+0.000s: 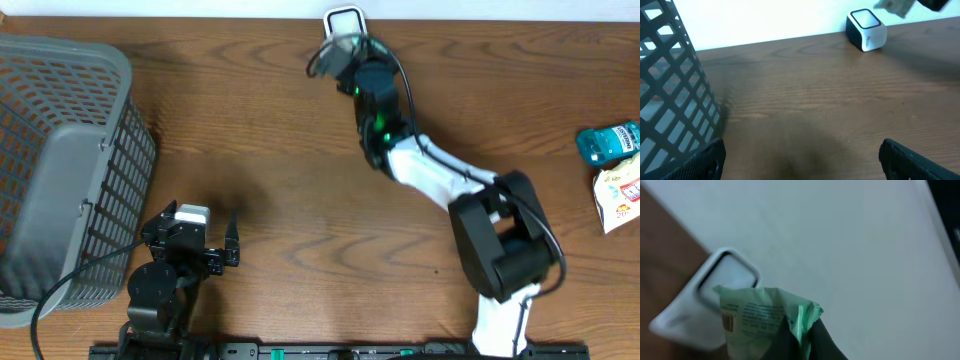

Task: Scan the item barcode
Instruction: 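Hold the wipes pack barcode against the white scanner with right gripper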

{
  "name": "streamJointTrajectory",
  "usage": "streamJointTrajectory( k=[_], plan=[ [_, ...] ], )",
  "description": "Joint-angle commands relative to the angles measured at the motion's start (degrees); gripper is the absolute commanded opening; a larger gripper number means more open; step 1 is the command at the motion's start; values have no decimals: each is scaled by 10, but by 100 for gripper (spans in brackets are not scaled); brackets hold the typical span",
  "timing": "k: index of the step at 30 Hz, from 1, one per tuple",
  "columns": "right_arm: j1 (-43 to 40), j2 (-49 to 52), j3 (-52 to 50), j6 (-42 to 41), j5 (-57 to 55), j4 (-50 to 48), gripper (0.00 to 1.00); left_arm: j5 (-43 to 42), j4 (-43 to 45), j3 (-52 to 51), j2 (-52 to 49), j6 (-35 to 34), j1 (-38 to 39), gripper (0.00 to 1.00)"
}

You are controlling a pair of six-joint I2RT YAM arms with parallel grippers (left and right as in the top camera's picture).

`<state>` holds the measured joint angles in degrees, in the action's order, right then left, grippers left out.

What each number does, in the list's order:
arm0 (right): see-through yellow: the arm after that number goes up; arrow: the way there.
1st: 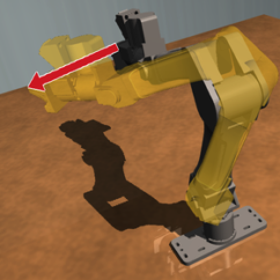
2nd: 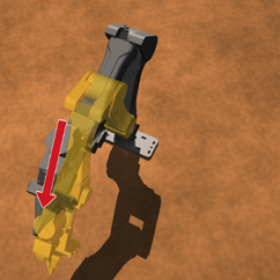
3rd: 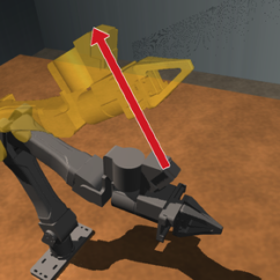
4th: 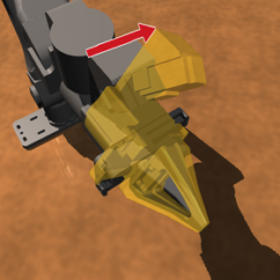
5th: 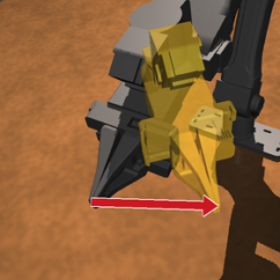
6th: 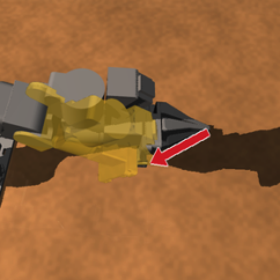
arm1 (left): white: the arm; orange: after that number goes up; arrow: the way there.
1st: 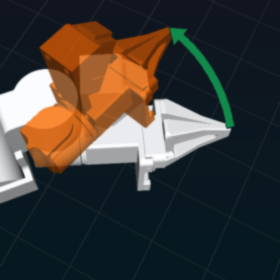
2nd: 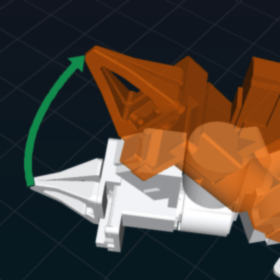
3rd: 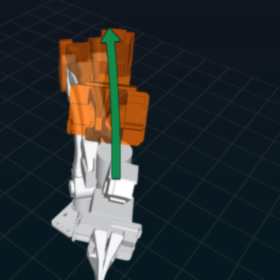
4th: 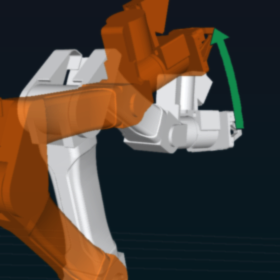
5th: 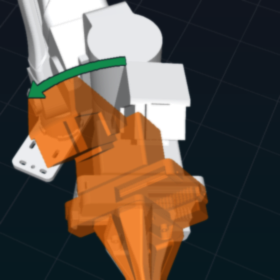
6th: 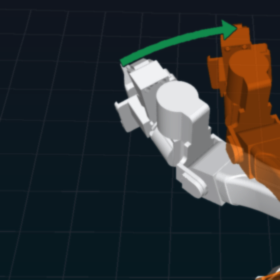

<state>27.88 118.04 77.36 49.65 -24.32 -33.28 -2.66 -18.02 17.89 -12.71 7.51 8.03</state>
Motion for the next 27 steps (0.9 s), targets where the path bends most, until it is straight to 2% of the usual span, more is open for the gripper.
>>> streamJointTrajectory(
  k=[1, 11, 17, 23, 27],
  plan=[
    [-9, 45, 74, 43, 11, -1, 1, 1, 1, -1, 1, 0, 0, 98],
    [-13, 230, 270, 183, -36, 0, 1, 1, 1, -1, 1, 0, 0, 98],
    [4, 296, 289, 328, -97, 2, 1, 1, 1, -1, 1, -1, 0, 98],
    [34, 300, 286, 269, -98, 91, 1, 1, 1, -1, 1, 0, 0, 98],
    [48, 299, 286, 239, -105, 106, 1, 1, 1, -1, 1, -1, 0, 98]
  ],
)
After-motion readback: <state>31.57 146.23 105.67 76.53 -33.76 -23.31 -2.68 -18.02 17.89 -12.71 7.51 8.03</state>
